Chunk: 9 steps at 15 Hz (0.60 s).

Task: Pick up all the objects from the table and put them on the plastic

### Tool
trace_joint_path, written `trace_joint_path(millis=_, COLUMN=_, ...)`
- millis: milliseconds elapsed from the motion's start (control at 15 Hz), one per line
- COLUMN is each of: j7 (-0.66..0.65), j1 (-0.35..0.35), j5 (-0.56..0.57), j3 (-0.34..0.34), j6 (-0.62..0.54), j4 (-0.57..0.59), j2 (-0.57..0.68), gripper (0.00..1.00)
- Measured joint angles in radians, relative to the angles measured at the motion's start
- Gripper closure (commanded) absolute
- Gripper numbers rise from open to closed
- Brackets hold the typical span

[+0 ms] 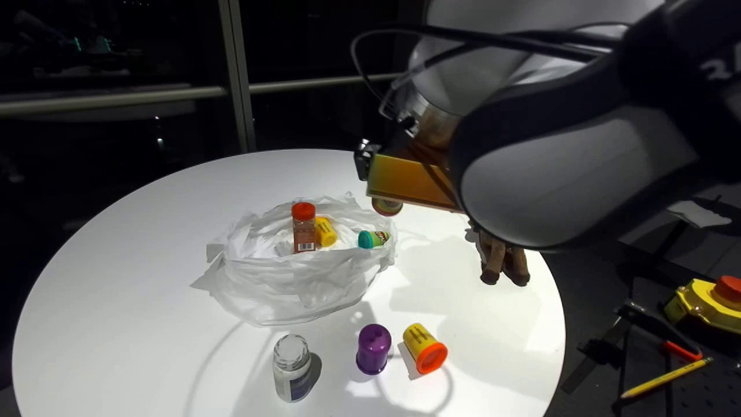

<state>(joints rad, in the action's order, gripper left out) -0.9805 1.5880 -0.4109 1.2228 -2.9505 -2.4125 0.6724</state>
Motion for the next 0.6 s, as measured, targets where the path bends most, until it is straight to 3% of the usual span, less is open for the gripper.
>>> trace_joint_path(millis=267, j7=-0.071, j1=-0.058, j5=0.105, j3=-0.003, j6=0.143, j4=0.178, j2=0.120, gripper=0.77)
trace_joint_path(millis=600, j7=-0.085, j1=-0.287, j5=0.198, j3=-0.130, j6=0.189, j4=0.350, j2=0.174, gripper=0.77)
